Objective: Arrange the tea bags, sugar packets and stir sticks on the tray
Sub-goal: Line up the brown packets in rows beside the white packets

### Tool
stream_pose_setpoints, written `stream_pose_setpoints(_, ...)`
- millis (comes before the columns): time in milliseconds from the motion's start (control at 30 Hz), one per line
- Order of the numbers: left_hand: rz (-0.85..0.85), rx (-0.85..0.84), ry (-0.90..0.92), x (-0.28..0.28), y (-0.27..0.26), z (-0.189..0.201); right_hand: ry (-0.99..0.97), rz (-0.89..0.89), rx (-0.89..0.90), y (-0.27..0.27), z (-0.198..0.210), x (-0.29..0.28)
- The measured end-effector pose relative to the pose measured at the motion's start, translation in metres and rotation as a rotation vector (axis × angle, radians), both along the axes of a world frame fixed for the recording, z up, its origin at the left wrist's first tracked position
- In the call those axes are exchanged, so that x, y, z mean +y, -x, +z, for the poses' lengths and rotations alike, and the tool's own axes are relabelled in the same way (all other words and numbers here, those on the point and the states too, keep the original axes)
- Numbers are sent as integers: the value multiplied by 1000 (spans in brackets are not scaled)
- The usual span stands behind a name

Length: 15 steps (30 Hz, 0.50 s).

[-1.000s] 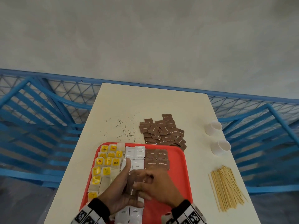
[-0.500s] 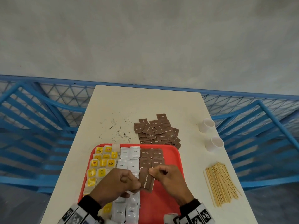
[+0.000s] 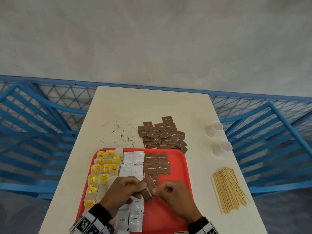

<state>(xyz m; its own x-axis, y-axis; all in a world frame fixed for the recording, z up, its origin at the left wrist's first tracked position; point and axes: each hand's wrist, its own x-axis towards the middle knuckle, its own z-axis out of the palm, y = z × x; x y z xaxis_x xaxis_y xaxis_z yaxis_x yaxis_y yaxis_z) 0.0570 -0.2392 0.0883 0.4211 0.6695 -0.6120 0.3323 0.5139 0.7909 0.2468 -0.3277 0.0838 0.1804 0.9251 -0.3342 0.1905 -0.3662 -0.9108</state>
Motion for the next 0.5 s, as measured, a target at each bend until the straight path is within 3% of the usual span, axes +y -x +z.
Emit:
stream_pose_setpoints(133,-20,27,110,-3,0,-13,-15,-185,21,-4,-15,-7)
stream_pose_setpoints(267,20,7,162,-8,-11,-26,49,-146,129,2,-23,-12)
stream_pose_setpoints(333,-30,48,141,-10,-17,-32,60,-168,95,-4,-33,-11)
stream_pose_setpoints(400,-106,118,20,-10,-20,-40,110,-190,47,-16,-49,-5)
stream_pose_setpoints(500,-233,324,-366,-1,-28,-58,182,-205,-32,-40,-74,8)
